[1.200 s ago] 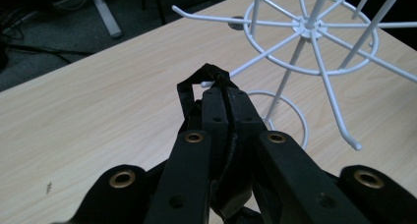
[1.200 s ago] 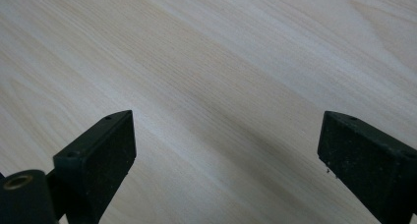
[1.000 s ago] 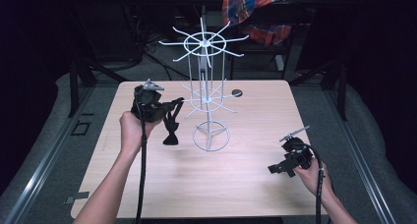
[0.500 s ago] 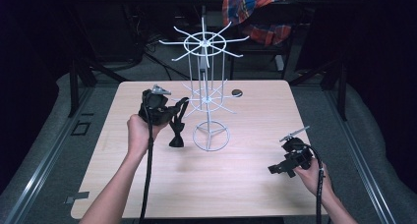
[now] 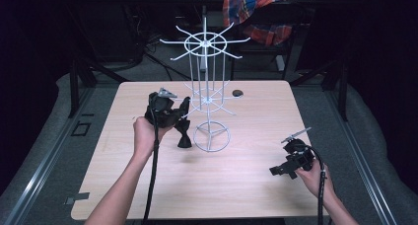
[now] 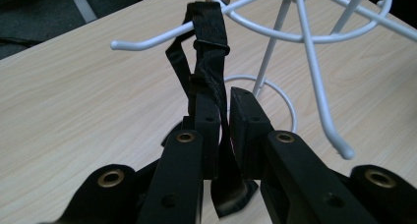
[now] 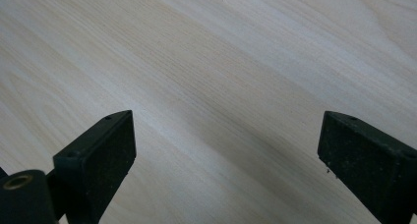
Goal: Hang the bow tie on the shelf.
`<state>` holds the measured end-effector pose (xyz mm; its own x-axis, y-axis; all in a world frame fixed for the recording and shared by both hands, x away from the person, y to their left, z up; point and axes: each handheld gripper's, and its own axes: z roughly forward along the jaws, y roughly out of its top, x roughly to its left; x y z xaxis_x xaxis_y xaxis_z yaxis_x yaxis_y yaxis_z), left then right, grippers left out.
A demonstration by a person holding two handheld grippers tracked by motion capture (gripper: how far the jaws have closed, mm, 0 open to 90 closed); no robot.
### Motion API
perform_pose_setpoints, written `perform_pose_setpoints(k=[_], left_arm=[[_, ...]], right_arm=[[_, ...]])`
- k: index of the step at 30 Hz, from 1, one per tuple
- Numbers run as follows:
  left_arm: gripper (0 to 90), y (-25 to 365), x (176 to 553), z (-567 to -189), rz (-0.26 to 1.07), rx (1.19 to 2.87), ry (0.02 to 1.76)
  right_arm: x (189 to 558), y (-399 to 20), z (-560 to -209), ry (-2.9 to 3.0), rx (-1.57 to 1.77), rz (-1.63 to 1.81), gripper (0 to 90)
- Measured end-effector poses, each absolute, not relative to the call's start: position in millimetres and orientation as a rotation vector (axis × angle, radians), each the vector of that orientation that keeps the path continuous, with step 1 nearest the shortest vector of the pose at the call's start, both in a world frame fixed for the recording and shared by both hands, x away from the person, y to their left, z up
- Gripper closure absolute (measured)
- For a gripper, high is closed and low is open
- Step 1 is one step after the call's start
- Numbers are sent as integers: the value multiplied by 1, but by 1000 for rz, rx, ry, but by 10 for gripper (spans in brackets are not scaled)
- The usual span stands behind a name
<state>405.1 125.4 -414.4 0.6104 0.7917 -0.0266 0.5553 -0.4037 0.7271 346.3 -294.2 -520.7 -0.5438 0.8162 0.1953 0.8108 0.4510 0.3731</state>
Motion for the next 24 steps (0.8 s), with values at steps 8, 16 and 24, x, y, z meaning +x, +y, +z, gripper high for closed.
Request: perform_pose_setpoints(k=[8, 16, 24], left_arm=[[720, 127, 403, -422, 419, 2133, 1050], [566, 133, 398, -422, 409, 2132, 1076], [351, 146, 389, -420, 424, 2140, 1104]], right_arm=[[346, -295, -520, 2683, 1477, 653, 71], [345, -293, -521, 2673, 1500, 693, 71], [345, -292, -521, 2666, 1508, 694, 71]])
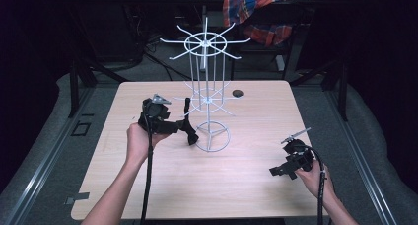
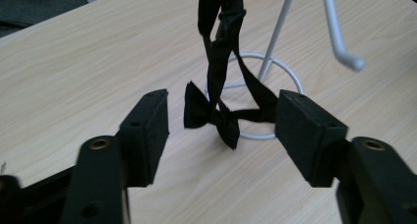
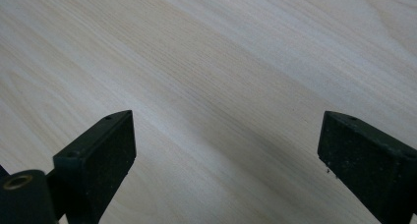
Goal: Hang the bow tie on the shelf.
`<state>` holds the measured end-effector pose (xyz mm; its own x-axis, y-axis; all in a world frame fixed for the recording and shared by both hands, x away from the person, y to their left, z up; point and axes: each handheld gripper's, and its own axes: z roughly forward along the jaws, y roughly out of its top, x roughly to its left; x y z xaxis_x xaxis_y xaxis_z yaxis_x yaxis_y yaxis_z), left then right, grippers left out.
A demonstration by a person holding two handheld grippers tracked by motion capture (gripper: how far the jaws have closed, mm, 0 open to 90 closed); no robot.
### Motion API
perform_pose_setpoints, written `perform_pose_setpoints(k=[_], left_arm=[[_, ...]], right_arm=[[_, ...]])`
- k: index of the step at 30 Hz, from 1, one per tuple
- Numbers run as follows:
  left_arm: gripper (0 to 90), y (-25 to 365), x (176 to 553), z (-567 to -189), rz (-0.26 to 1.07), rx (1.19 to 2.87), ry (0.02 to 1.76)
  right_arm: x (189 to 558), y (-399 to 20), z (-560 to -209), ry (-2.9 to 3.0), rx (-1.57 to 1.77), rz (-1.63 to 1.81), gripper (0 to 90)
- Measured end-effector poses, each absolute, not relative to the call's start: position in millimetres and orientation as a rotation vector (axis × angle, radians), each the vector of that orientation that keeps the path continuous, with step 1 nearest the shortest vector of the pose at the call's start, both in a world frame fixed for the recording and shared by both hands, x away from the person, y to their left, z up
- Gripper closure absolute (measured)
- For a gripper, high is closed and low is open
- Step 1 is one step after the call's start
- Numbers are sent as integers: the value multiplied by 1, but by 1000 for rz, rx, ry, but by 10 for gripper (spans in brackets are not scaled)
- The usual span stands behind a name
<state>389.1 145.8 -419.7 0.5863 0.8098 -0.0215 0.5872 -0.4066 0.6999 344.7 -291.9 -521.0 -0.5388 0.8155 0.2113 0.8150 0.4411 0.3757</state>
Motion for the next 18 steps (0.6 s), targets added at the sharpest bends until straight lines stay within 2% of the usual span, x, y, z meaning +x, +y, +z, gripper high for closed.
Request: perform_pose_setpoints(k=[5, 8, 18], left_arm=[[214, 158, 380, -420, 421, 2141, 1118], [167, 165, 374, -419, 426, 2148, 1124], [109, 189, 355, -423, 436, 2161, 1176]], right_arm=[[345, -292, -520, 2677, 1489, 658, 71], [344, -291, -520, 2676, 1498, 676, 71], [344, -290, -521, 2679, 1489, 659, 71]])
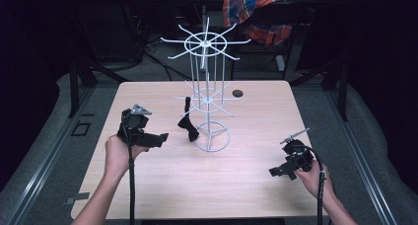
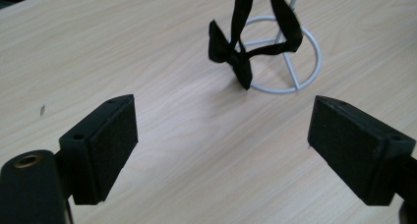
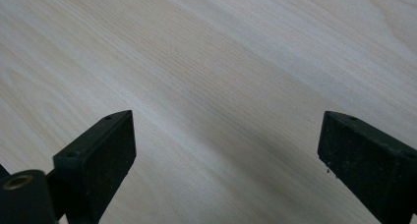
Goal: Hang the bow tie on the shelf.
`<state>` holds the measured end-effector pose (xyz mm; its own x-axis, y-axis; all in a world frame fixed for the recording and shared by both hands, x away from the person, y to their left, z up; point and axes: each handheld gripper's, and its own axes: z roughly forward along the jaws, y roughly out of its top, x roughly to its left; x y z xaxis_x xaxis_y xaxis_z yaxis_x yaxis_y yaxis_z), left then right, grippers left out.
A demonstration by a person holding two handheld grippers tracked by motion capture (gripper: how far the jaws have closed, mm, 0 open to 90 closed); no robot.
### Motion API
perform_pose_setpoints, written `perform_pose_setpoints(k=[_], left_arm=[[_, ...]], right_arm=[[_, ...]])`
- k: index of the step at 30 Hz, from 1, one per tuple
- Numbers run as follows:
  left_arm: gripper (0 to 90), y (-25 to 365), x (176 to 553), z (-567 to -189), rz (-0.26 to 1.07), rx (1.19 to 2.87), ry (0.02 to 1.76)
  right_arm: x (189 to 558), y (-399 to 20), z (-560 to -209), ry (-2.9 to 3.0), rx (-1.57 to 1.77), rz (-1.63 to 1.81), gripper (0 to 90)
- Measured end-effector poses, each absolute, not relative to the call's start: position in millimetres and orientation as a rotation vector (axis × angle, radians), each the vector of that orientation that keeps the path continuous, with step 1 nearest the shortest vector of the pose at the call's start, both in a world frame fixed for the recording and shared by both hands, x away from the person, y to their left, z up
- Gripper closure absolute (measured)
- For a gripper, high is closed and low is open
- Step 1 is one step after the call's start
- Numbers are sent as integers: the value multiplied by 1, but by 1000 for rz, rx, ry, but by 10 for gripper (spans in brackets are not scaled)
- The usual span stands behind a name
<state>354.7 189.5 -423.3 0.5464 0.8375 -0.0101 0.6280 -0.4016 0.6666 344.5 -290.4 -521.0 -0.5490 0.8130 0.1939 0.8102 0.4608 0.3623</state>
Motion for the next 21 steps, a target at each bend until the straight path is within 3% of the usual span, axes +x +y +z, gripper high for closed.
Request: perform_pose_setpoints(k=[21], left_arm=[[1, 232, 322, -463, 389, 2231, 1332]], right_arm=[[344, -290, -520, 2681, 1483, 637, 71]])
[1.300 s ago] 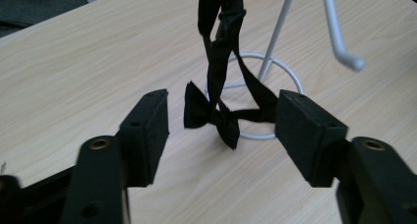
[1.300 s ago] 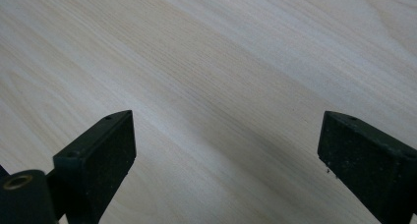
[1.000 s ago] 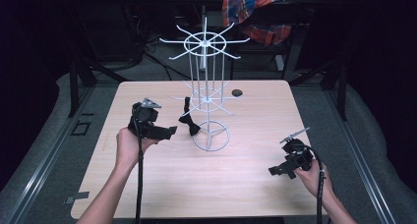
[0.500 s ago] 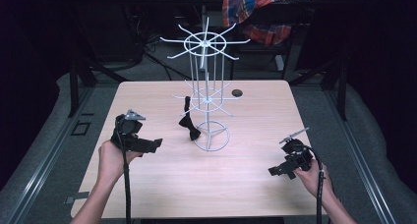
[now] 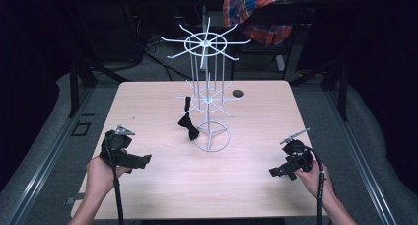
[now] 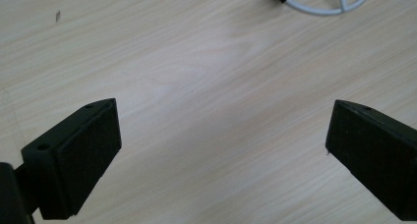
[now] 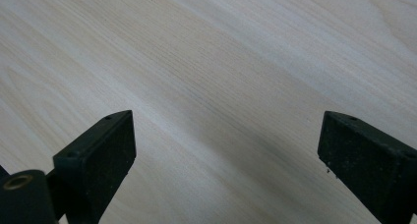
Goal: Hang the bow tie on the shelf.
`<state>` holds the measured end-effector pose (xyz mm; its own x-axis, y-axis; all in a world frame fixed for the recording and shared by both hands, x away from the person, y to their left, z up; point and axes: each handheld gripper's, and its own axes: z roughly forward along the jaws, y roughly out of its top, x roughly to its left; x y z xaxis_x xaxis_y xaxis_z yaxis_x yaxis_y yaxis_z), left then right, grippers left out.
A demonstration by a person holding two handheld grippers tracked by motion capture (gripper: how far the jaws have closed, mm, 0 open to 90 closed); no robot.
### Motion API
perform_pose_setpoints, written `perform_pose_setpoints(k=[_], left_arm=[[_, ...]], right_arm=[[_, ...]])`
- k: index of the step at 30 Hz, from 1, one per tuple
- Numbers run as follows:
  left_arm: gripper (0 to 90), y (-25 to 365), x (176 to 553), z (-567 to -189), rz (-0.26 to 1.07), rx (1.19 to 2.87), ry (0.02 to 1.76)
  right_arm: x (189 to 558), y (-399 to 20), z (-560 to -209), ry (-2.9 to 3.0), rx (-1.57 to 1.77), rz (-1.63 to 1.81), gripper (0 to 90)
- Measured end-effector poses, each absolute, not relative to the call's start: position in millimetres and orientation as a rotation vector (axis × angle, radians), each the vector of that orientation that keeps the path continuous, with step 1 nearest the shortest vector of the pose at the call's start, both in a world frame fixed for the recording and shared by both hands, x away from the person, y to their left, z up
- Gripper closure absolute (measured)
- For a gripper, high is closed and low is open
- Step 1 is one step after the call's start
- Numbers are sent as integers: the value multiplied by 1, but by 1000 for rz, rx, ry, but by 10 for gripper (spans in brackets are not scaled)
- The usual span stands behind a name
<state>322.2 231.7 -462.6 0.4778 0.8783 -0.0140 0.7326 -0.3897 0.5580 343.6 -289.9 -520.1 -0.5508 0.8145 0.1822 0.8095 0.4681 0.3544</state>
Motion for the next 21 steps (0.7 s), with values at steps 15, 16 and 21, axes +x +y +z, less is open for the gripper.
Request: perform_pose_setpoints(k=[15, 16, 21], left_arm=[[0, 250, 314, -495, 303, 2225, 1445], [0, 251, 314, -497, 301, 2223, 1453], [0, 254, 315, -502, 284, 2223, 1459]], right_arm=[[344, -289, -522, 2700, 1464, 604, 71], [344, -289, -522, 2698, 1465, 605, 71], [345, -288, -523, 2708, 1475, 619, 71]])
